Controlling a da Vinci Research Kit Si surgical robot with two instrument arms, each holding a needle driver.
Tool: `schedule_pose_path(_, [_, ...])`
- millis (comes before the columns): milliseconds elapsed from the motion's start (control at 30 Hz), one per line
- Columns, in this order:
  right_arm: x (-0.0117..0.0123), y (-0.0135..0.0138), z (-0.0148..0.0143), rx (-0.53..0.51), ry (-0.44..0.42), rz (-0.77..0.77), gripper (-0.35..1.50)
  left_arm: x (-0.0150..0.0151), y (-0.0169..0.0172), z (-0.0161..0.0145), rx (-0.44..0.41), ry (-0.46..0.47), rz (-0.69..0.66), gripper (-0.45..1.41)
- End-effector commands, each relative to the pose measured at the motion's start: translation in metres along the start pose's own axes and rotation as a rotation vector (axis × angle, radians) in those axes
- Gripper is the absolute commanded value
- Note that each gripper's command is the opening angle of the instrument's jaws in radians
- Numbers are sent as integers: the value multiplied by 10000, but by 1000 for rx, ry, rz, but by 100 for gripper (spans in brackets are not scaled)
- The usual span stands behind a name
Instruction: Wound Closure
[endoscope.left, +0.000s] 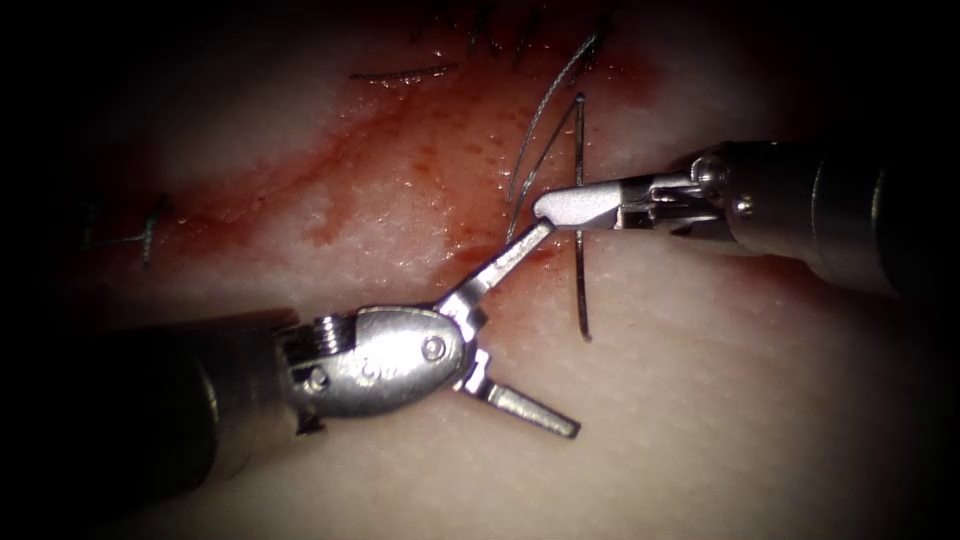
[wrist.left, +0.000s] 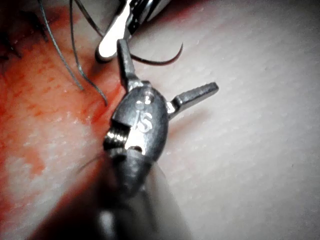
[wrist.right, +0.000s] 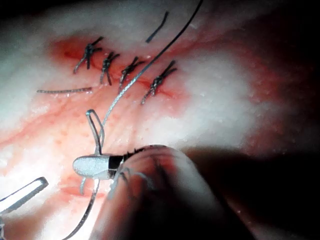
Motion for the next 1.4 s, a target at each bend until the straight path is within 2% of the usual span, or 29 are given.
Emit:
schedule_pose_path(33, [0,7,8,20,14,-40,-35,-5,-2,3,-9,-10,-20,131])
schedule_pose_path(67, [3,9,7,31,27,-73,-35,-4,-6,-3,-23,-24,-35,133])
schedule_pose_path(133, [6,10,5,43,45,-123,-35,-4,-14,-14,-3,-54,-81,111])
schedule_pose_path(200, [8,8,4,58,64,-170,-35,-7,-24,-27,18,-68,-127,69])
schedule_pose_path(300, [12,4,3,78,86,-238,-35,-18,-36,-42,14,-76,-177,-15])
schedule_pose_path(400, [14,-1,3,92,106,-283,-35,-29,-47,-47,-18,-107,-193,-45])
schedule_pose_path(600, [20,-6,1,112,151,-375,-35,-64,-57,-30,-70,-258,-193,-45])
schedule_pose_path(700, [21,-9,0,117,155,-460,-35,-75,-60,-19,-70,-284,-185,-45])
schedule_pose_path(900, [20,-18,-2,138,155,-614,-35,-88,-70,-5,-48,-509,-158,-45])
schedule_pose_path(1033, [19,-18,-2,141,156,-657,-35,-98,-71,-8,-66,-623,-154,-45])
schedule_pose_path(1267, [17,-17,1,145,161,-736,-35,-134,-72,-10,-121,-748,-161,-45])
schedule_pose_path(1400, [18,-13,6,159,219,-830,-35,-148,-80,-12,-135,-807,-171,-45])
